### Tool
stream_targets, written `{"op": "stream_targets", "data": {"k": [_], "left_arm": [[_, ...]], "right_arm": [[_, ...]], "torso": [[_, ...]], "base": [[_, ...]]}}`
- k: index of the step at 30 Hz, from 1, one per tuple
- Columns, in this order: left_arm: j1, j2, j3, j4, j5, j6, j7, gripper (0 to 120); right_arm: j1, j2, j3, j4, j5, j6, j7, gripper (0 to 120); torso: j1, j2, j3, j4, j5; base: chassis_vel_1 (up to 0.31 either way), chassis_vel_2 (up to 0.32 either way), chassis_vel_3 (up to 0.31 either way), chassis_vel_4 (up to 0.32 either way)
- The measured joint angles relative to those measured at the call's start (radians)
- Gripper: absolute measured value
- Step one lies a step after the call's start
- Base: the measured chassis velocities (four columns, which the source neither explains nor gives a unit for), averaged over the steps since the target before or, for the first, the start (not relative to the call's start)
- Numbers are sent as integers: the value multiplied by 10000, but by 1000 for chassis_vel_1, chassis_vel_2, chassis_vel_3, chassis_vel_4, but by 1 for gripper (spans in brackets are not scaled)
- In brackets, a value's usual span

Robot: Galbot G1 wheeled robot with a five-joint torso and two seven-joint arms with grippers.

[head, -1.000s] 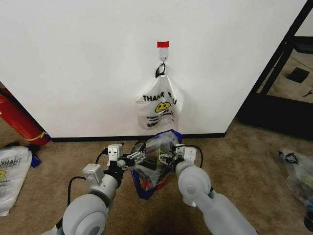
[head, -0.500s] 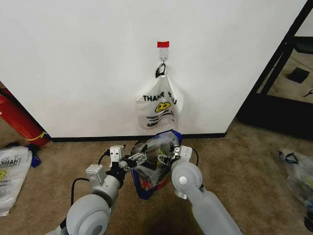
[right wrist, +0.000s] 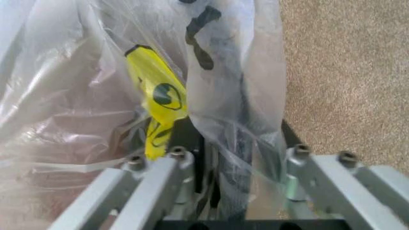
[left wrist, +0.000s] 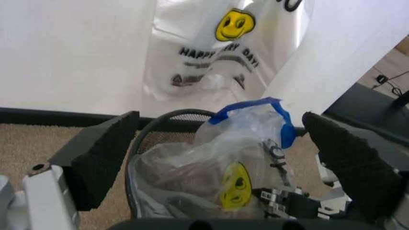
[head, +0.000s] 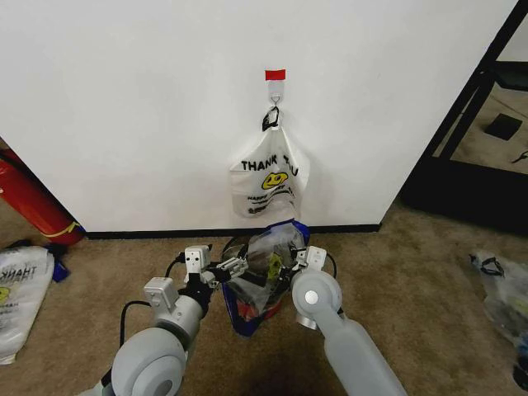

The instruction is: Pick up the garbage bag from the wall and place it over the trash bin.

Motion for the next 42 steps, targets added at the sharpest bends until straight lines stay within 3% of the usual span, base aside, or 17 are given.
{"op": "stream_targets", "data": {"k": [2,6,19,23,26,30,33,37,42], "left_arm": [[8,-7,-2,-5,-2,0,-11,100],[22,-33,-31,-33,-7,1,-53,100],[53,138,-33,-392,-15,41,27,100],[-165,490,14,-561,-122,52,352,100],[-475,1255,134,-900,-122,-20,1586,100],[-490,1879,215,-1303,10,-36,2348,100],[-757,1948,342,-1176,57,-23,2387,100],[-1867,1924,960,-704,-58,58,2364,100],[-2621,1717,1657,-376,-8,72,2322,99]], "right_arm": [[-6,0,-3,9,-5,4,3,17],[-82,-30,-35,173,-77,106,-35,0],[-994,-696,692,1340,-927,901,-2006,0],[-1557,-1076,882,1652,-1790,1188,-3023,0],[-2148,-1353,1045,1906,-2717,1433,-3845,0],[-2260,-1601,848,2236,-3232,1617,-4434,0],[-2369,-1777,776,2507,-3187,1618,-4574,0],[-3393,-2121,1200,3412,-3105,1635,-4988,0],[-4413,-2232,1577,4222,-3756,1958,-5710,0]], "torso": [[0,0,0,0,0],[0,0,1,1,1],[0,0,0,2,1],[0,0,0,-2,0],[0,0,0,-2,2],[0,0,-1,5,4],[-1,0,-1,15,2],[0,0,0,-8,3],[0,0,-1,-2,0]], "base": [[0,0,0,0],[0,0,0,0],[0,0,0,0],[0,0,0,0],[0,0,0,0],[0,0,0,0],[0,0,0,0],[0,0,0,0],[0,0,0,0]]}}
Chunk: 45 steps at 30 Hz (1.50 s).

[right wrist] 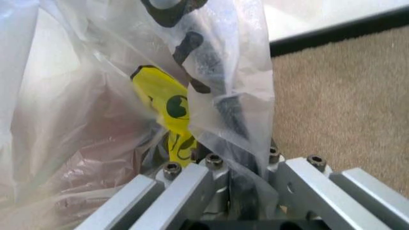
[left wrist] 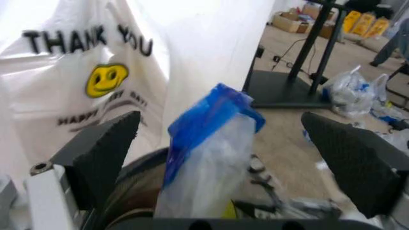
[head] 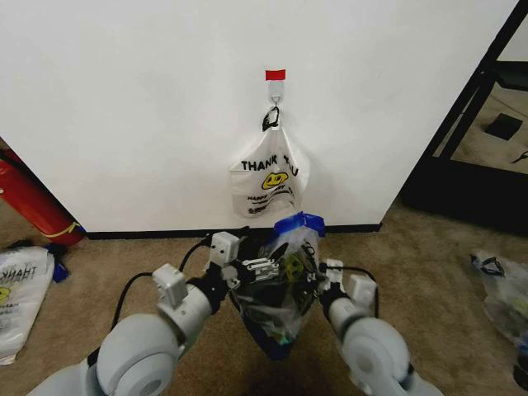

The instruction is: Pick up the garbage bag from the wall and place it over the trash bin.

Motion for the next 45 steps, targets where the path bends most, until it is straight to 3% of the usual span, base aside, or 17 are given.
{"op": "stream_targets", "data": {"k": [9,19,23,27,35,39,45], "left_arm": [[-257,-371,491,457,741,-104,46,95],[-67,-524,347,492,1075,-209,8,88],[-65,-533,306,446,1062,-209,-8,86],[82,-497,276,281,1025,-210,-27,73],[359,-497,-24,-369,865,-91,45,68],[232,-449,60,-287,1015,0,51,64],[-262,-517,418,126,1195,74,0,66]], "right_arm": [[-825,379,415,546,-1458,921,-575,0],[-1200,595,523,935,-2254,1097,-844,0],[-1287,622,488,935,-2416,1138,-853,0],[-1368,611,489,982,-2510,1145,-864,0],[-1367,604,503,971,-2561,1144,-866,0],[-1364,622,431,958,-2631,1147,-878,0],[-1356,622,448,1000,-2645,1150,-874,0]], "torso": [[0,0,0,3,1],[0,0,0,2,0],[0,0,0,3,1],[0,0,0,2,1],[0,0,0,3,0],[0,0,0,3,1],[0,0,1,2,0]], "base": [[0,0,0,0],[0,0,0,0],[0,0,0,0],[0,0,0,0],[0,0,0,0],[0,0,0,0],[0,0,0,0]]}}
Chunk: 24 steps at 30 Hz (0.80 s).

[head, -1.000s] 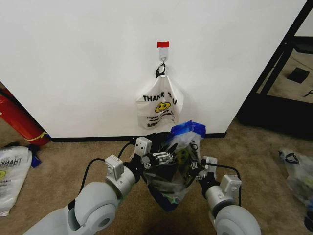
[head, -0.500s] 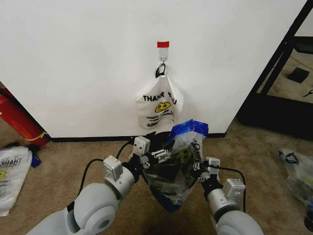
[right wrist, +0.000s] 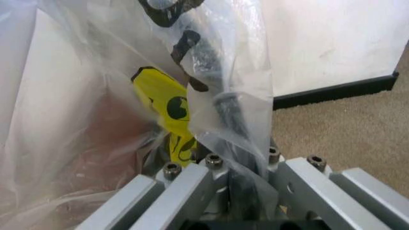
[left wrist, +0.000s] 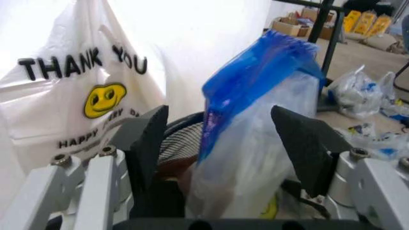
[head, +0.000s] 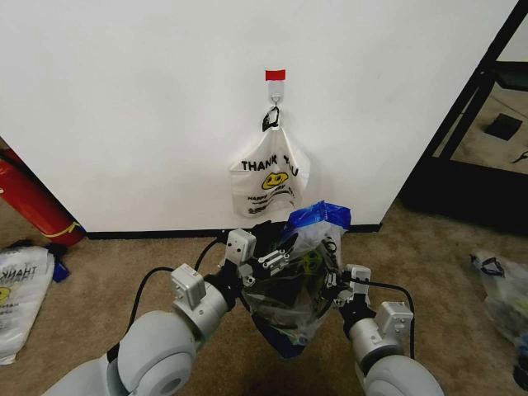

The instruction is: Pick up the garbage bag from the wall and place it over the trash bin.

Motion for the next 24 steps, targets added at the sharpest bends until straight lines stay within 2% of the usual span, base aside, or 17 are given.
{"op": "stream_targets", "data": {"k": [7,12,17,19,24], "left_arm": [[-390,-3,266,273,-40,34,-55,62],[-536,-27,350,366,-88,38,-66,55],[-607,-30,423,434,-169,35,-84,34],[-615,-31,438,438,-173,33,-93,30],[-680,-43,473,438,-207,23,-157,10]], "right_arm": [[16,-4,35,58,94,-1,21,0],[50,-7,38,65,154,-17,30,0],[62,-32,62,74,226,-41,51,0],[69,-34,64,74,232,-42,55,0],[87,-31,46,72,238,-54,64,0]], "torso": [[0,0,0,0,0],[0,0,0,1,0],[0,0,0,1,0],[0,0,0,1,0],[0,0,0,1,0]], "base": [[0,0,0,0],[0,0,0,0],[0,0,0,0],[0,0,0,0],[0,0,0,0]]}}
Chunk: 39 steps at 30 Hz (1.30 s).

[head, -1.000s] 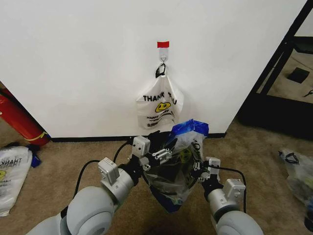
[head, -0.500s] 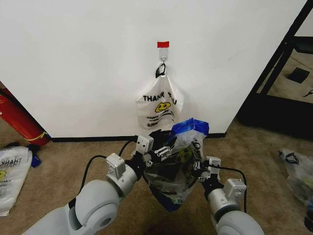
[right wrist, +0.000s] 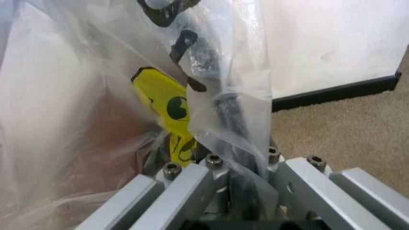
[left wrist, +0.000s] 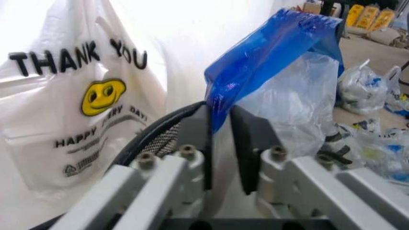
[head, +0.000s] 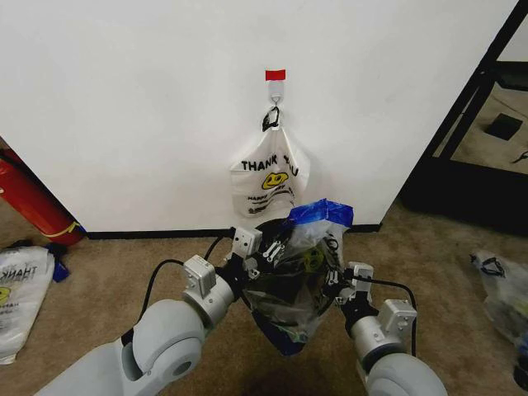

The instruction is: Pick up the garbage bag from the wall and place it over the trash bin.

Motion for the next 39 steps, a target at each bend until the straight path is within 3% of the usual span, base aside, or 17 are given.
{"op": "stream_targets", "data": {"k": [2,12,19,29,39], "left_arm": [[-23,8,-3,0,-19,-8,-49,0],[-70,128,-255,-293,-335,-27,-190,0],[-719,484,-419,-178,-892,58,-369,0],[-1489,1443,-545,204,-1338,227,-398,0],[-559,2416,-1636,79,-1372,221,-279,0]], "right_arm": [[5,4,-6,-22,-5,-1,2,0],[50,24,-54,-170,-44,-7,6,0],[42,-23,-151,-206,-179,19,-143,0],[-209,-23,-439,-414,-819,349,-554,0],[-60,-237,-297,-216,-109,281,-549,0]], "torso": [[0,0,0,0,0],[0,0,0,1,0],[0,0,0,0,0],[0,0,0,-2,0],[0,0,0,1,-2]], "base": [[0,0,0,0],[0,0,0,0],[0,0,0,0],[0,0,0,0],[0,0,0,0]]}}
